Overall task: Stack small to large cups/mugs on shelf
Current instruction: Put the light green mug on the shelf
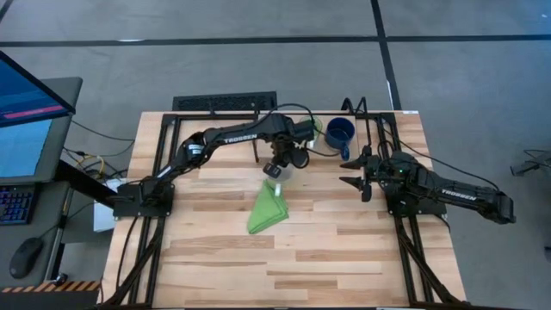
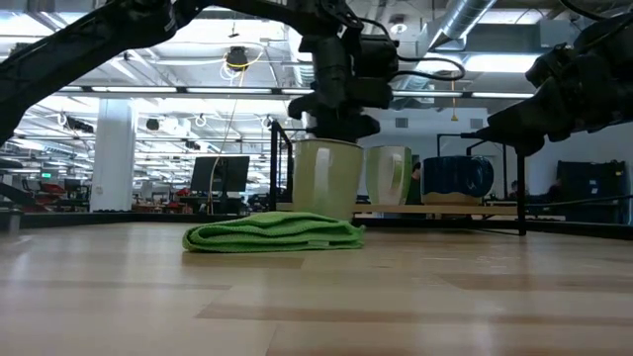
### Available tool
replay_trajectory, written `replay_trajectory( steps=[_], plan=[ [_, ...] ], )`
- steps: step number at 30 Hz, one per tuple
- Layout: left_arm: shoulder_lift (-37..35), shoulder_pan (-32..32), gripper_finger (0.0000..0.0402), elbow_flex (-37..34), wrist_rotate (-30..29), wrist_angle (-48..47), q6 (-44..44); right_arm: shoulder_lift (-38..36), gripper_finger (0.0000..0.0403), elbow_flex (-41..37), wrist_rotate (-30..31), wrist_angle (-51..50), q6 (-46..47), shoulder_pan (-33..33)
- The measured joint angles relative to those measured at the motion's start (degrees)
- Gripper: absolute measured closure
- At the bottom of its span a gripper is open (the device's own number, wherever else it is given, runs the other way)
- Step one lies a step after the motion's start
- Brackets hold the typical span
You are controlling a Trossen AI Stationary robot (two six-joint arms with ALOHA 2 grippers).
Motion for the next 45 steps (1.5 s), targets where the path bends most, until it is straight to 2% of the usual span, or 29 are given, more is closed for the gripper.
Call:
replay_trajectory(
  steps=[33,36,45],
  plan=[
    [0.0,0.0,0.0363,0.0,-1.0,3.6,-2.9,0.0,0.0157,0.0,0.0,0.0,2.0,0.0],
    [0.0,0.0,0.0345,0.1,-1.1,3.9,-3.1,0.0,0.0157,0.0,0.0,0.0,2.0,0.0],
    [-0.1,-0.3,0.0251,0.1,-0.7,3.8,-0.8,0.0,0.0157,0.0,0.0,0.0,2.0,0.0]
  ],
)
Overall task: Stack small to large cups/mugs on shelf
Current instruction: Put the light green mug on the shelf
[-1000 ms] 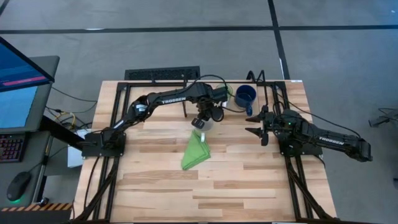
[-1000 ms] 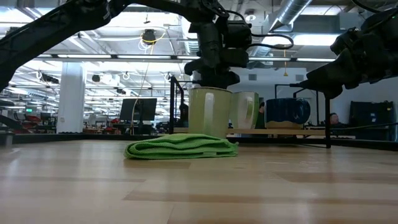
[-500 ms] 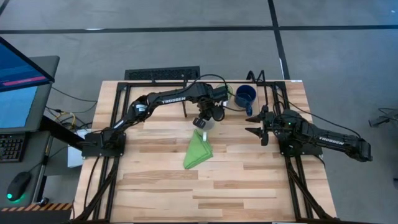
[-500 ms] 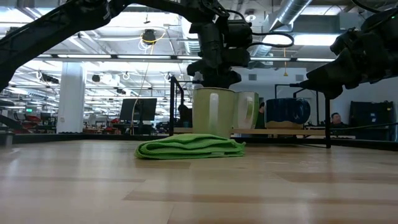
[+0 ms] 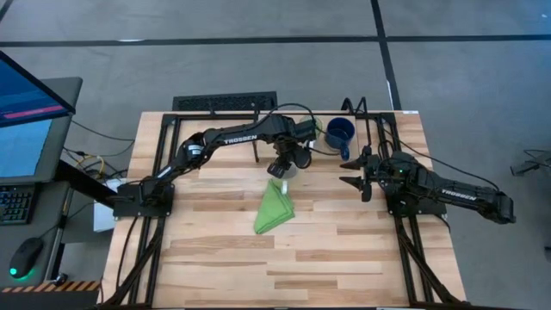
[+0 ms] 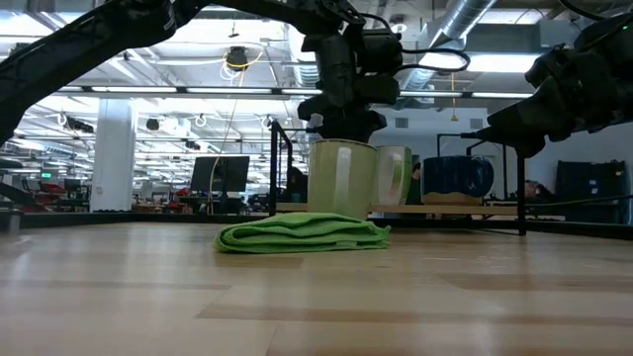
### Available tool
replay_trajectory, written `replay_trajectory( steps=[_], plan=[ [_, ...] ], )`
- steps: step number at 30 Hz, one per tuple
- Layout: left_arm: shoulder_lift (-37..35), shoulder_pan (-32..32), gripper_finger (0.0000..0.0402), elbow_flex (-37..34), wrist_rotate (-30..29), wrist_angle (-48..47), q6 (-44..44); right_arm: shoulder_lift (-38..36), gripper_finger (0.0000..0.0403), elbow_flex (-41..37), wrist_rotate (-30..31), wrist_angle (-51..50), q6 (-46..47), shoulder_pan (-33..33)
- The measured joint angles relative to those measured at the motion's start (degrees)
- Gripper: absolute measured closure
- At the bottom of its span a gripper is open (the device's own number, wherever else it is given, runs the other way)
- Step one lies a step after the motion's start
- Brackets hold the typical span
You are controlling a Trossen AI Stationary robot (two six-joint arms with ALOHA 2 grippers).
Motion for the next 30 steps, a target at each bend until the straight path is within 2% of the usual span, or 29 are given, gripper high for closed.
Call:
replay_trajectory(
  steps=[4,10,17,24,30],
  plan=[
    [0.0,0.1,0.0236,1.2,-0.1,-0.4,-0.2,0.0,0.0157,0.0,0.0,0.0,0.0,0.0],
    [-1.1,0.1,0.0235,2.0,-0.5,-0.3,-0.3,0.0,0.0157,0.0,0.0,0.0,0.0,0.0],
    [-2.7,0.1,0.0235,1.9,-5.0,-4.7,-2.8,0.0,0.0157,0.0,0.0,0.0,0.0,0.0],
    [-7.5,0.5,0.0236,1.9,-4.5,-4.1,-4.7,0.0,0.0157,0.0,0.0,0.0,0.0,0.0],
    [-15.4,0.6,0.0236,1.9,-2.8,-4.1,-7.9,0.0,0.0157,0.0,0.0,0.0,1.3,0.0]
  ],
)
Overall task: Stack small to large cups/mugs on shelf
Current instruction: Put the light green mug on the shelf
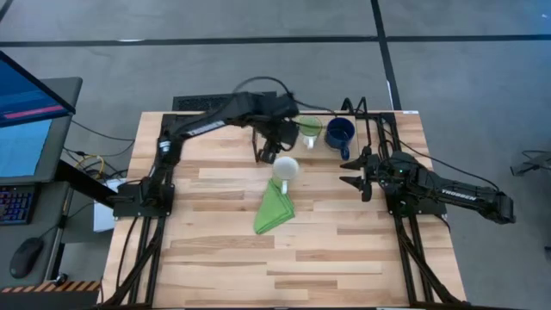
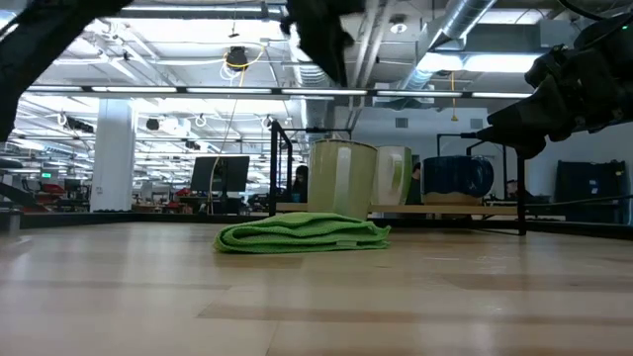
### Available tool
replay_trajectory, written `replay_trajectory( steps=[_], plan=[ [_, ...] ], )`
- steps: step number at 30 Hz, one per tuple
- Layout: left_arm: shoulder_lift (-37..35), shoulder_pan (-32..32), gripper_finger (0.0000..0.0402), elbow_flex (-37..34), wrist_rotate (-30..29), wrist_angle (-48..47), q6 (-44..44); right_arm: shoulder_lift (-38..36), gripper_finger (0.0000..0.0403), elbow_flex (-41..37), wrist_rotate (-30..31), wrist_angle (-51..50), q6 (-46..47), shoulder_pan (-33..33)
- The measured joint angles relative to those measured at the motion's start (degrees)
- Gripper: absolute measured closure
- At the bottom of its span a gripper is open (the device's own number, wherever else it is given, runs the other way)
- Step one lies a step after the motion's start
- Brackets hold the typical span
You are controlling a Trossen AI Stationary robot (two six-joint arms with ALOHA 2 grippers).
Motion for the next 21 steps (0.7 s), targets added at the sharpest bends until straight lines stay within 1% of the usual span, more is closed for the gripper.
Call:
replay_trajectory(
  steps=[3,8,11,13,15,17,18,21],
  plan=[
    [-4.8,0.0,0.0236,0.0,4.4,-0.2,-2.1,0.0,0.0157,0.0,0.0,0.0,1.6,0.0],
    [-12.1,0.2,0.0236,-0.2,16.3,-1.6,-2.4,0.0,0.0157,0.0,-0.7,0.0,1.6,0.0],
    [-16.5,0.3,0.0236,-2.5,24.7,-1.7,0.0,0.0,0.0157,0.0,-1.5,0.2,1.6,0.0],
    [-19.8,0.4,0.0236,-5.2,27.9,-0.3,0.6,0.0,0.0157,0.0,-1.5,0.2,1.7,0.3],
    [-23.2,0.6,0.0236,-9.3,28.0,2.3,-1.2,0.0,0.0157,0.0,-1.5,0.2,1.7,1.0],
    [-27.3,0.8,0.0236,-15.3,25.5,7.0,-4.6,0.0,0.0157,0.0,-1.5,0.2,1.7,1.9],
    [-29.8,0.8,0.0236,-19.2,22.4,10.1,-6.8,0.0,0.0157,0.0,-1.5,0.2,1.7,2.5],
    [-37.7,0.7,0.0236,-31.9,10.6,20.6,-12.7,0.0,0.0157,0.0,-1.5,0.2,1.7,3.9]
  ],
)
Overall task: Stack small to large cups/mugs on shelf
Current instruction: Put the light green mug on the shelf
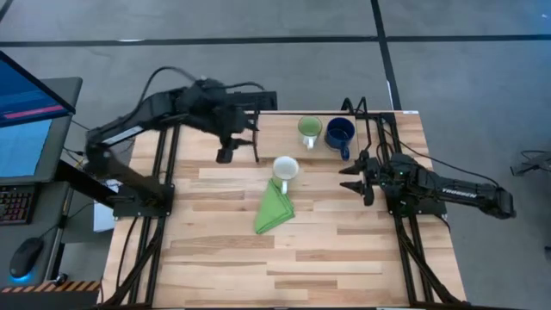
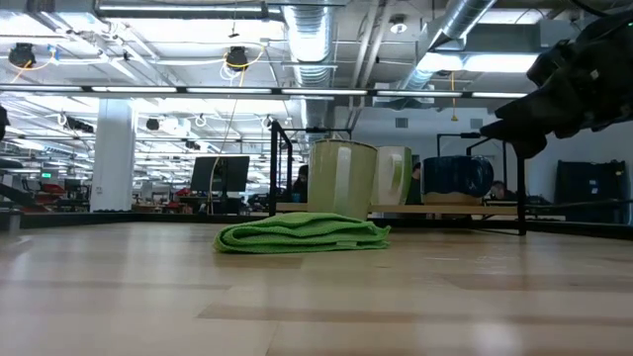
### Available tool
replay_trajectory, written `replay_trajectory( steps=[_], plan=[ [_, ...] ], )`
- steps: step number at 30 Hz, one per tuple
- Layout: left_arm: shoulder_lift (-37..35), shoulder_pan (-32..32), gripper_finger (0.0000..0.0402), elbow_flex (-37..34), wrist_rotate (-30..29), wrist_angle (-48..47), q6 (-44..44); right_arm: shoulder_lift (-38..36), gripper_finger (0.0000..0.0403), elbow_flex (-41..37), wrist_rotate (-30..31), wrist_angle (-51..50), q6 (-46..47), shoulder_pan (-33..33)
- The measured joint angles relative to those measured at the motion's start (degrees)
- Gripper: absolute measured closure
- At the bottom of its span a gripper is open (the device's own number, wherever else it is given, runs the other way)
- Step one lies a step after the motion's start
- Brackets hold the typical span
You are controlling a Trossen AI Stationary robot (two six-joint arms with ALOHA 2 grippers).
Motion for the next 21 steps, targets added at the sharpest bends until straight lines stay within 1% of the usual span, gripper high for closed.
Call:
replay_trajectory(
  steps=[2,7,10,12,15,18,21],
  plan=[
    [-6.2,0.0,0.0236,-9.4,-4.5,7.8,-2.0,0.0,0.0157,0.0,0.0,0.0,0.0,0.8],
    [-22.6,0.0,0.0236,-31.8,-4.8,27.0,-3.8,0.0,0.0157,0.0,0.1,0.0,0.0,2.1],
    [-31.3,0.0,0.0236,-43.0,-5.3,36.7,-6.1,0.0,0.0157,0.0,0.2,0.0,0.0,2.2],
    [-36.4,0.0,0.0236,-49.3,-5.4,41.2,-7.2,0.0,0.0157,0.0,0.2,0.2,0.0,2.2],
    [-43.3,0.0,0.0236,-58.0,-6.6,45.5,-8.0,0.0,0.0157,0.0,0.2,0.8,-0.1,2.2],
    [-49.0,0.0,0.0236,-65.3,-7.0,49.2,-9.5,0.0,0.0157,0.0,0.2,1.1,-0.1,2.2],
    [-54.0,0.0,0.0236,-71.0,-7.1,51.0,-11.2,0.0,0.0157,0.0,0.2,1.1,-0.1,2.2]
  ],
)
